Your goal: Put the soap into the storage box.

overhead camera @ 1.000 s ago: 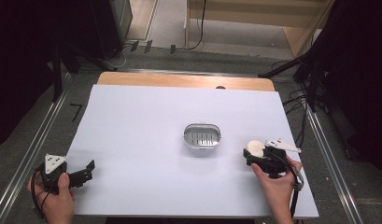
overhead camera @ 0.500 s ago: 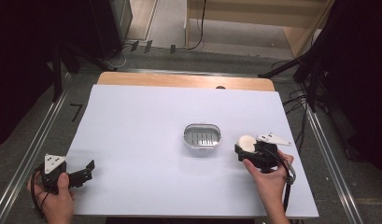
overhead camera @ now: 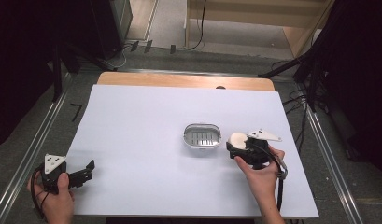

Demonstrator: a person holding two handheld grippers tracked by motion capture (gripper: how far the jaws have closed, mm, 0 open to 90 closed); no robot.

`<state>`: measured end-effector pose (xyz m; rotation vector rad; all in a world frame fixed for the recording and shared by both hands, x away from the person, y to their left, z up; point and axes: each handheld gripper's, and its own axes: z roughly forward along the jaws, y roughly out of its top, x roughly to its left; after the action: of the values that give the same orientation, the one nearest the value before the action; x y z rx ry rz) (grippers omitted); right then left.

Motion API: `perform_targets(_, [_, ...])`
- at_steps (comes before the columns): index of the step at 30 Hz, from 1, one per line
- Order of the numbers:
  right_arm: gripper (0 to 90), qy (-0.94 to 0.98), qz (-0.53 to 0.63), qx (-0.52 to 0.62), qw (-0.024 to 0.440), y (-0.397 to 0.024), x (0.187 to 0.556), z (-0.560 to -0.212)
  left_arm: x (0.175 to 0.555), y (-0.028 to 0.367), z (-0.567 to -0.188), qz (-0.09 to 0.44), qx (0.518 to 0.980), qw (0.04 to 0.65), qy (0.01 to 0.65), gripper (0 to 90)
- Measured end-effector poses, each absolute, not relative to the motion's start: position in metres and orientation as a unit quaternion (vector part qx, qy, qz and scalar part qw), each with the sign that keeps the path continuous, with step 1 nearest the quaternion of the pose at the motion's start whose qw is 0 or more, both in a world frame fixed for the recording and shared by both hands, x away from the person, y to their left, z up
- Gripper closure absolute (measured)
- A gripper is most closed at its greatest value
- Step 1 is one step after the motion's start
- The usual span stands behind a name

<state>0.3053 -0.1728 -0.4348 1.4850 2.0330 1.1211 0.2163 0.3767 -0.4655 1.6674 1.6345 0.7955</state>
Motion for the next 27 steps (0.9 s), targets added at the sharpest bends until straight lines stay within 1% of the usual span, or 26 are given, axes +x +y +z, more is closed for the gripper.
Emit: perform_targets(27, [24.2,0.737,0.414,0.502,0.181,-0.137,0.318,-0.426,0.216,0.377,-0.465,0.304,0.639,0.331,0.625,0.0])
